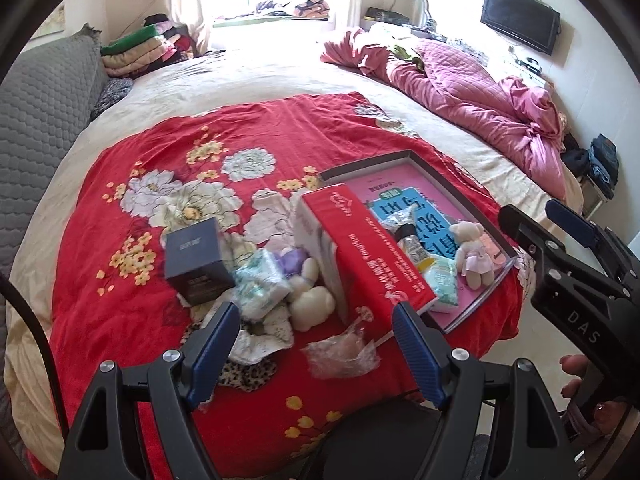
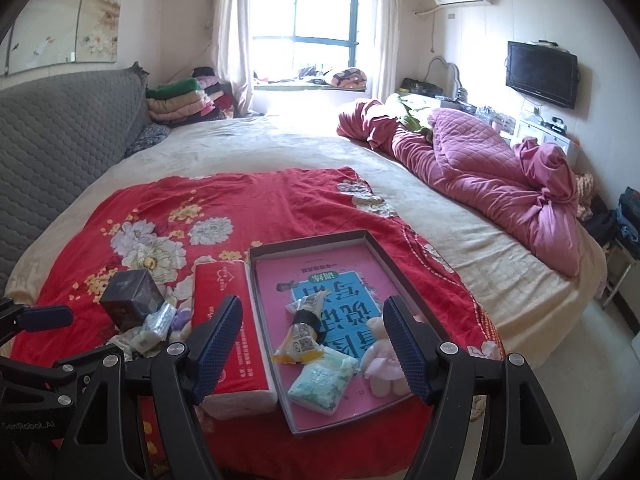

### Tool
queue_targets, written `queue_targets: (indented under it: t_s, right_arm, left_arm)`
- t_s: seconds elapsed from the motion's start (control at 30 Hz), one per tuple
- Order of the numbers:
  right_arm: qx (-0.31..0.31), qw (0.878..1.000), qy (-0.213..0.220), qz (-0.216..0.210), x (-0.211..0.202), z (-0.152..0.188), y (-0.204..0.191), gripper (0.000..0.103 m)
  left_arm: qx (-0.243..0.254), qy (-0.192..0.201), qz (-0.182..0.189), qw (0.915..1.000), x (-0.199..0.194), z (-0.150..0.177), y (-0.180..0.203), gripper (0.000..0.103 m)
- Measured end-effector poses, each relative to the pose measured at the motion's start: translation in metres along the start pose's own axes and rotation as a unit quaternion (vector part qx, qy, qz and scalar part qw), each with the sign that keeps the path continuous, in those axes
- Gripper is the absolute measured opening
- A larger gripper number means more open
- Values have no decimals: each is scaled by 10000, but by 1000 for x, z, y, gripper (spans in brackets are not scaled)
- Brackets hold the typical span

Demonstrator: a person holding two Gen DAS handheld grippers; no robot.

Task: Organize soft objects
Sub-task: 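Move both tools back from the tray to the pile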

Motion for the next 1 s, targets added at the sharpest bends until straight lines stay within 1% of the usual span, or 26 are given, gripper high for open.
queue_targets:
  t_s: [0.2,0.4,0.67,0.87,1.0]
  right_arm:
    - [-138,9999,3,-48,-4,-2,-13,74]
    - [-317,9995,11,-71,-6,-3,-27,74]
    - [-648,9976,9,-237,-8,1,-52,74]
    - [-1180,9922,-28,-391,-6,11,-77,74]
    - [-1540,9857,-134,-665,-4,24,-100,74]
  left_arm:
    - [-222,14,-119,9997,-7,8,-28,78]
    - [-552,-28,-290,9981,-11,17,-67,78]
    - [-1175,-104,-450,9920,-11,36,-126,78]
    - [-1415,-210,-541,9882,-7,50,-151,78]
    - [-1457,-309,-545,9873,-1,59,-156,78]
Point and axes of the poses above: each gripper's, at about its wrist camera, not at the fingertips, and x roughly the way its jaws point, y to its right, z to its underside, the point moved 6 cm from there along x, roughly the way its jaws point, and after that the axes turned 1 degree about x, right-handed, at the moved point
